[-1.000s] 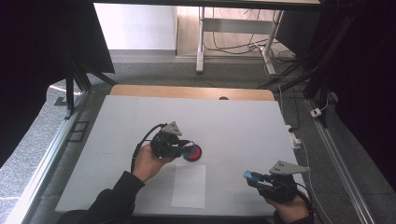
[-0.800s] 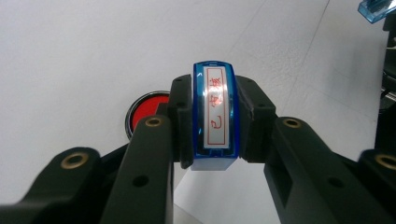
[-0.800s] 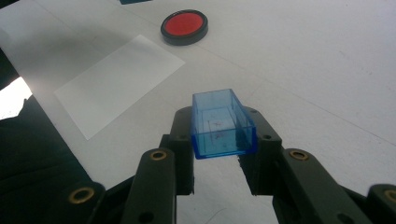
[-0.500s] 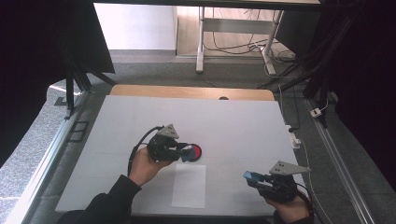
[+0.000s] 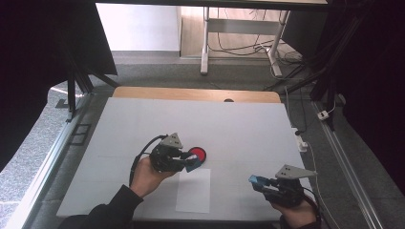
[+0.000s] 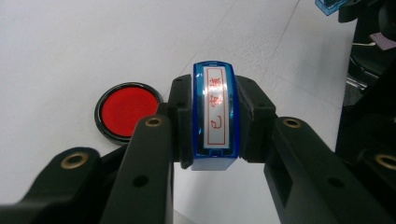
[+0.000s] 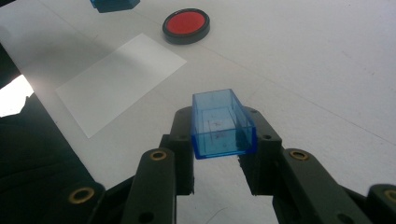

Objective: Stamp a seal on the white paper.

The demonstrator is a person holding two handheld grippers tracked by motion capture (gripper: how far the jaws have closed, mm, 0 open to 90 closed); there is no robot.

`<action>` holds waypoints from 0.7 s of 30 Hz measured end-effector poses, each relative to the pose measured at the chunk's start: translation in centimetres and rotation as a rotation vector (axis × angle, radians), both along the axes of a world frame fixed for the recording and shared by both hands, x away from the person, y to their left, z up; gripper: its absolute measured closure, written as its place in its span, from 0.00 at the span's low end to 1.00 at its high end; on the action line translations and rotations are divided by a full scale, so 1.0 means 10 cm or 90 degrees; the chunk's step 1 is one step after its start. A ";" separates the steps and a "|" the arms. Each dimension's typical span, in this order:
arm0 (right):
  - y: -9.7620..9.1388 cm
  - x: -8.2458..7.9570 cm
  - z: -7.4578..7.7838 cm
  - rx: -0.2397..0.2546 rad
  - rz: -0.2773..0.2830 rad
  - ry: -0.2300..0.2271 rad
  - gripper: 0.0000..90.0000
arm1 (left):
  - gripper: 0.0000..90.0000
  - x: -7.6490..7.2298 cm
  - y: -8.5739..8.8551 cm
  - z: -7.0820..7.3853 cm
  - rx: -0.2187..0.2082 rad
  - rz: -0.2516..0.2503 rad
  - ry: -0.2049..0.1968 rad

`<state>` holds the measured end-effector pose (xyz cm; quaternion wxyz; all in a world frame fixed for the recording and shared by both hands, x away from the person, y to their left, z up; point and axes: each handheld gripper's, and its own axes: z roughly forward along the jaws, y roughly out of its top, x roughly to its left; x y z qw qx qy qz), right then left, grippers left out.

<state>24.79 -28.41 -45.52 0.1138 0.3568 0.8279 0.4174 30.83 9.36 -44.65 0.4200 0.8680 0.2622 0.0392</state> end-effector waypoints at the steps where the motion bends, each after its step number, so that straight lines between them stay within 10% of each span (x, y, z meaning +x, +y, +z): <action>1: 0.00 0.00 0.00 0.000 0.000 0.000 0.76 | 0.78 -0.01 0.00 0.00 0.000 -0.001 0.002; 21: 0.01 0.00 0.00 -0.006 0.004 0.001 0.76 | 0.78 -0.17 -0.09 -0.12 0.014 -0.008 0.006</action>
